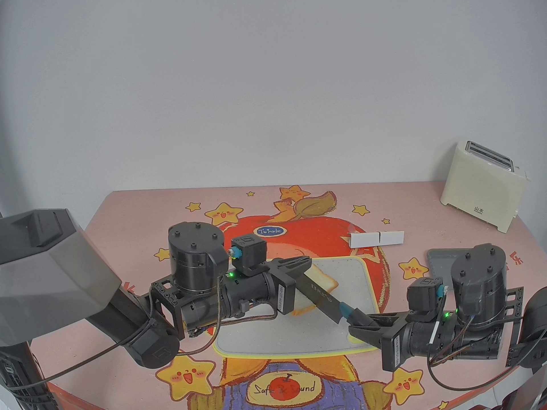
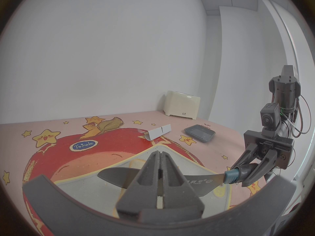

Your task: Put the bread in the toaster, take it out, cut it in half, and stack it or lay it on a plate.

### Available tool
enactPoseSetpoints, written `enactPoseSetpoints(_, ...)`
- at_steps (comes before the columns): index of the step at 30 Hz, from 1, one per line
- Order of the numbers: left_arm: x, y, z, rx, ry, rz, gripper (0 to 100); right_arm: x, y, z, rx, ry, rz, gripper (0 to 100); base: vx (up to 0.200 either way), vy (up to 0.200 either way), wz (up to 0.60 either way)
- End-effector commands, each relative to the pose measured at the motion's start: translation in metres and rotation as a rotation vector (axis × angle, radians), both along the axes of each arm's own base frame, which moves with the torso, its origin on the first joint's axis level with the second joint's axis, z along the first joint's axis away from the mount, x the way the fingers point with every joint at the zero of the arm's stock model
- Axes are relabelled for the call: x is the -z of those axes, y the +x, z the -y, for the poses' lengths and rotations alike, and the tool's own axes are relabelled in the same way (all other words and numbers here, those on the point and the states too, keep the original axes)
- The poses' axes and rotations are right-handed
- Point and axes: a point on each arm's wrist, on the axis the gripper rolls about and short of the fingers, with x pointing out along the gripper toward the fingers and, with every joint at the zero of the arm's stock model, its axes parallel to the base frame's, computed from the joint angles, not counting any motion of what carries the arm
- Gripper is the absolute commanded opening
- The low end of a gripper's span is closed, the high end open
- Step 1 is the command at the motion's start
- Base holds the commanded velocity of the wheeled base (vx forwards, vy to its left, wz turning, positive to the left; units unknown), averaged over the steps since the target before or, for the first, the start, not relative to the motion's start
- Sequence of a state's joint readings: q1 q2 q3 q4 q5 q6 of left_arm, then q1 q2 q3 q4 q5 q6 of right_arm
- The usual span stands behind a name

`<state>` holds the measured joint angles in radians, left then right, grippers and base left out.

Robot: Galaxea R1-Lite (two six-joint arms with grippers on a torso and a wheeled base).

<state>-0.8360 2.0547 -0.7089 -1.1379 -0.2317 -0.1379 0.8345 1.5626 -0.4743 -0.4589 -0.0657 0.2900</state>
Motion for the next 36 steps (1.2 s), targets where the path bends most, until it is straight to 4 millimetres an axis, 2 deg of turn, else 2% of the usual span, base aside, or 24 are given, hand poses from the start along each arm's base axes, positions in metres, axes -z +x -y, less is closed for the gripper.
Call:
enactPoseSetpoints(1, 0.002, 0.000, -0.001, -0.002, 0.004, -0.004, 0, -0.001, 0.001, -0.001, 0.000, 0.007, 0.007, 0, 0.000, 0.000, 0.00)
enactPoseSetpoints(10, 0.006, 0.001, -0.003, -0.009, 0.013, -0.012, 0, -0.008, 0.001, -0.001, -0.001, 0.033, 0.029, 0, 0.000, 0.000, 0.00)
enactPoseSetpoints(24, -0.004, 0.003, 0.001, -0.006, -0.015, 0.015, 0, 0.002, 0.000, 0.000, -0.001, -0.009, -0.010, 0, 0.000, 0.000, 0.00)
enactPoseSetpoints(36, -0.002, 0.003, 0.001, -0.004, -0.010, 0.011, 0, 0.001, 0.001, -0.001, -0.001, 0.001, 0.000, 0, 0.000, 0.000, 0.00)
